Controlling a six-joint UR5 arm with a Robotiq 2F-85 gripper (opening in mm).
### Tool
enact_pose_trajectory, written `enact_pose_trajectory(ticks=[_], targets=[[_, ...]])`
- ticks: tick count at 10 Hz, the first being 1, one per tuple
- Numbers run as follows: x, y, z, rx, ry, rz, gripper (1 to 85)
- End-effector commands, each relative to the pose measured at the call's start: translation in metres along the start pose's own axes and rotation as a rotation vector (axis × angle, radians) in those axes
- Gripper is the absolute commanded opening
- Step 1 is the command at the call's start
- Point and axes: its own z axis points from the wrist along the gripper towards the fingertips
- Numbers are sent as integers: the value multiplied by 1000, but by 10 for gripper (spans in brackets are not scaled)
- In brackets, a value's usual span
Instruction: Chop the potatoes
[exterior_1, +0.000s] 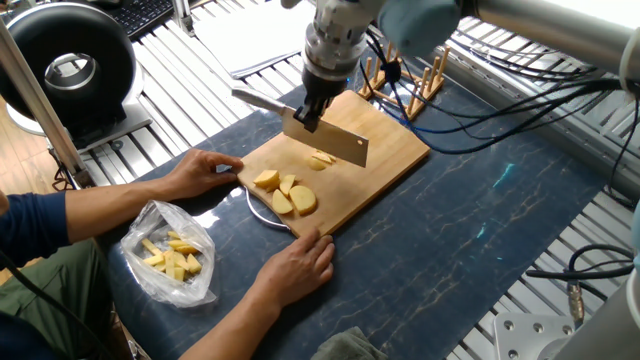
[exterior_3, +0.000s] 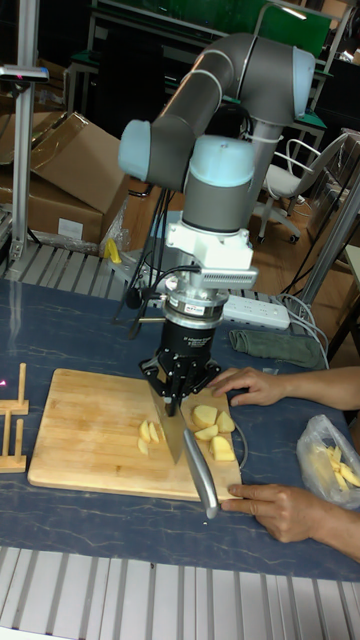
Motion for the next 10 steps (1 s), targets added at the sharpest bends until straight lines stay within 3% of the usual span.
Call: enact_pose_trajectory(ticks=[1,4,10], targets=[[-7,8,-2,-9,-6,23,10],[-9,7,12,5,-22,22,10],[-6,9,22,14,-34,25,10]])
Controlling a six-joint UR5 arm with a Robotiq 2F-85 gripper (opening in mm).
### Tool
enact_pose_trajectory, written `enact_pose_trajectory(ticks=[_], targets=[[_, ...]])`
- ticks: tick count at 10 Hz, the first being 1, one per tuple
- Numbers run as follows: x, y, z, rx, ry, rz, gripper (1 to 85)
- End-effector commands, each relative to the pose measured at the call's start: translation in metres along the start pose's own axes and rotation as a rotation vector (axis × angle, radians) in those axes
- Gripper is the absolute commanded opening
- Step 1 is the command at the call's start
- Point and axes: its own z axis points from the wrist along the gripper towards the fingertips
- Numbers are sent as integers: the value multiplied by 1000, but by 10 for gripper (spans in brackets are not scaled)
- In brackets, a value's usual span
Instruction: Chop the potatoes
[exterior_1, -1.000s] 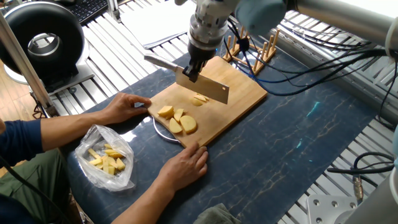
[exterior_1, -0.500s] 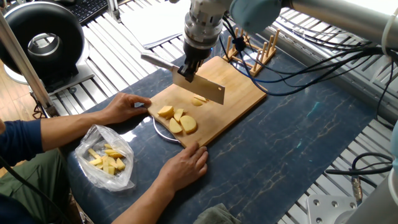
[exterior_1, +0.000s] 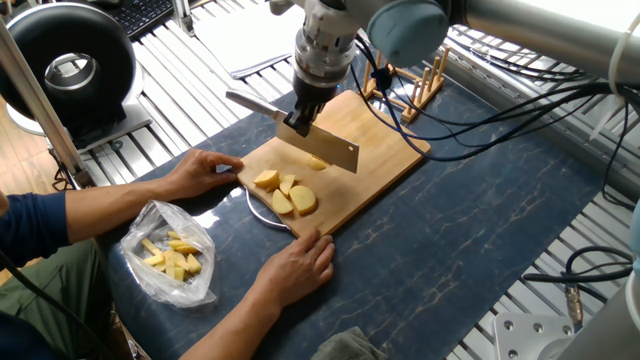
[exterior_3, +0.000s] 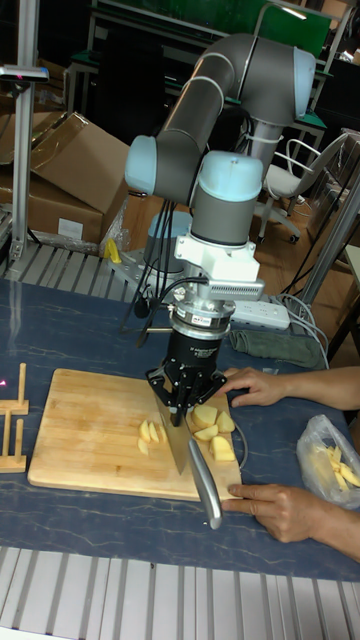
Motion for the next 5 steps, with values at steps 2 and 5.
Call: enact_pose_trajectory(ticks=[2,5], targets=[[-1,1,4,-5,-11,11,10],[0,2,5,-6,-11,13,10]])
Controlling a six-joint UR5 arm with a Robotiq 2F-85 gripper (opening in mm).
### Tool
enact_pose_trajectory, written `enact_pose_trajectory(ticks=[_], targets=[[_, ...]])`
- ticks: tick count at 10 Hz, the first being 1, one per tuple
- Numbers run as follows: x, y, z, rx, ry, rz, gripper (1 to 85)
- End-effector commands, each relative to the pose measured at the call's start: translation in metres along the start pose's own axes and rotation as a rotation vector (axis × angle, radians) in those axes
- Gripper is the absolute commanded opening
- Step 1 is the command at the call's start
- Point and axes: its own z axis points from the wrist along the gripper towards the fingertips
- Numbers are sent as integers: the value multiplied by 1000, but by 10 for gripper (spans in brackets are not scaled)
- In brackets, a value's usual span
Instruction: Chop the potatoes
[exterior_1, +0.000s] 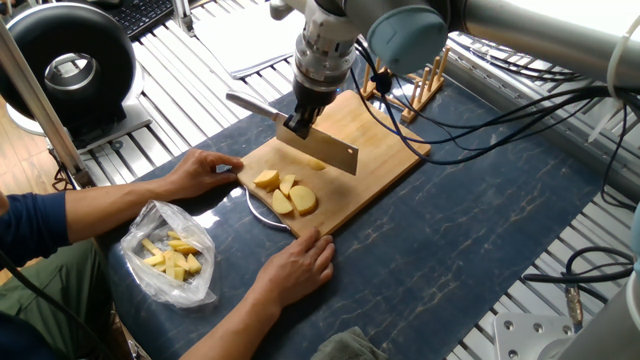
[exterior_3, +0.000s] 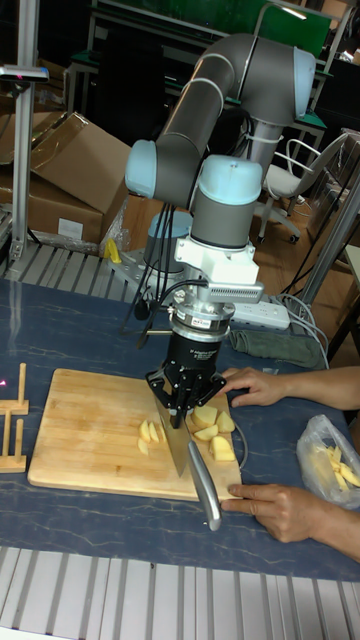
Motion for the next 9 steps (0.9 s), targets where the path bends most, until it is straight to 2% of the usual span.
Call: enact_pose_trajectory(ticks=[1,9], targets=[[-1,2,1,-9,-7,12,10],[-2,4,-1,-19,-10,14,10]])
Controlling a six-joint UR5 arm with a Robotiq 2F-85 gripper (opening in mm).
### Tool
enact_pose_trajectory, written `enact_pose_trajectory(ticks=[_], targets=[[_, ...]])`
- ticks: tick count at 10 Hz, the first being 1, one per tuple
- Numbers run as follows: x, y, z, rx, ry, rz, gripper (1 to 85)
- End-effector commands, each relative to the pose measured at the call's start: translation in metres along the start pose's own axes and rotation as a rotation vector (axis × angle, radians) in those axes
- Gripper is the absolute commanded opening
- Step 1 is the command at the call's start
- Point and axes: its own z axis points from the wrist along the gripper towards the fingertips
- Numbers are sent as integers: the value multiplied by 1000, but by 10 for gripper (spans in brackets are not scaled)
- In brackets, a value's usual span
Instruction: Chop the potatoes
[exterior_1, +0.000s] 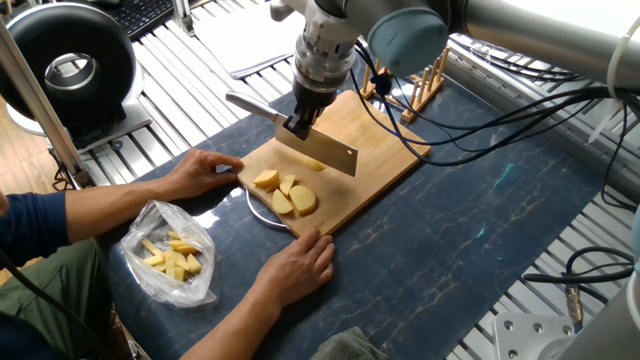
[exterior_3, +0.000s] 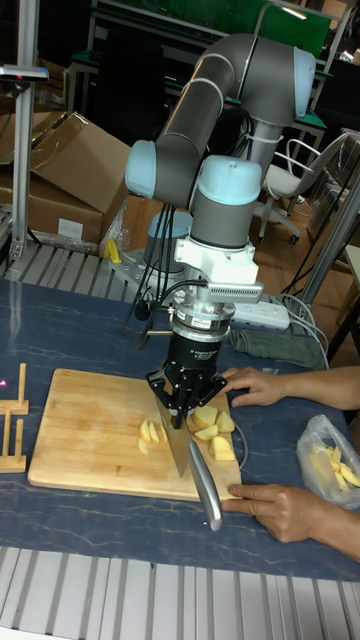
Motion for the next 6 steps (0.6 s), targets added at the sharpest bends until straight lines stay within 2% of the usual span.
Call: enact_pose_trajectory(ticks=[1,6], targets=[[-2,2,-1,-11,-6,10,10],[-2,1,2,-7,-10,10,10]])
